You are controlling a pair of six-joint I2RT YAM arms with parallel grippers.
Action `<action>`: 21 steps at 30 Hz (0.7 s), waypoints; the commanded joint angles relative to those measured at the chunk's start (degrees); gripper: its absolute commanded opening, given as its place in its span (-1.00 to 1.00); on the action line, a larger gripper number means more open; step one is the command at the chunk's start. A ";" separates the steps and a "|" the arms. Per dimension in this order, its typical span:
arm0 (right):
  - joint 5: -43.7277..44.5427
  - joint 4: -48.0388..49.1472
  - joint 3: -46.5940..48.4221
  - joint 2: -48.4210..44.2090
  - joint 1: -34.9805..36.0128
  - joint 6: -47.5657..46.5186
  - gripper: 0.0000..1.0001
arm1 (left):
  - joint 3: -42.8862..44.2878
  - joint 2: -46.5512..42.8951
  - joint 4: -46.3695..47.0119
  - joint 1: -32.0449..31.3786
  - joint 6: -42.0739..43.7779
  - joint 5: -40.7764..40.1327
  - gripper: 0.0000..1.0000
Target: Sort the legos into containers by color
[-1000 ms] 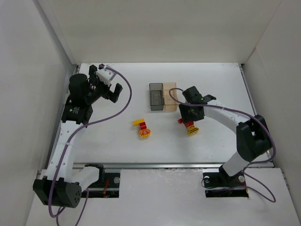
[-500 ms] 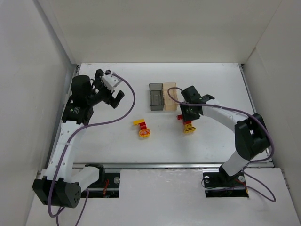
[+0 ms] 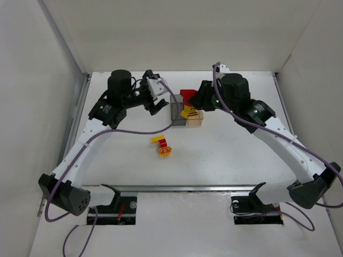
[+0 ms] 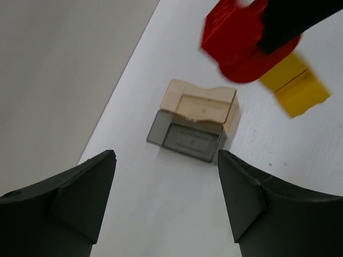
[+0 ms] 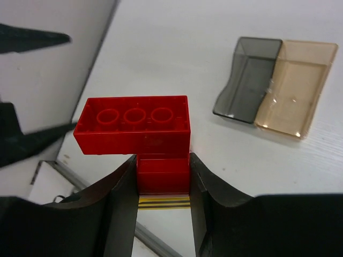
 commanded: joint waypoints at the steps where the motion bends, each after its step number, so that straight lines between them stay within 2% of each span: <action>1: -2.11 1.92 2.76 2.78 1.59 3.63 -1.00 | 5.62 0.63 0.89 -5.72 2.12 1.82 0.47; 3: -2.11 1.22 3.37 2.79 2.90 3.63 -1.00 | 7.90 1.77 -0.25 -8.70 2.65 0.85 0.47; 6: -2.11 0.69 3.37 2.79 3.43 3.63 -1.00 | 7.91 2.39 -1.05 -11.43 5.10 -0.81 0.66; 10: -2.63 0.69 2.23 2.79 4.05 3.63 -1.00 | 7.91 2.39 -1.57 -15.04 9.05 -4.50 0.66; 12: -3.16 1.29 2.23 2.79 4.58 3.63 -1.00 | 7.30 2.39 -2.10 -16.97 11.78 -7.57 0.51; 14: -3.78 1.30 2.23 2.18 4.58 3.63 -1.00 | 7.30 2.39 -2.80 -16.98 11.79 -8.20 0.45; 15: -3.78 1.82 2.23 1.65 5.10 3.63 -1.00 | 7.30 3.09 -3.33 -16.98 12.32 -8.72 0.33; 17: -3.25 1.83 2.23 1.12 5.10 3.63 -1.00 | 8.08 3.62 -4.38 -16.98 12.32 -9.26 0.21; 21: -3.25 2.44 0.57 -0.11 5.10 3.10 -1.00 | 9.32 3.62 -6.84 -16.98 12.32 -9.78 0.12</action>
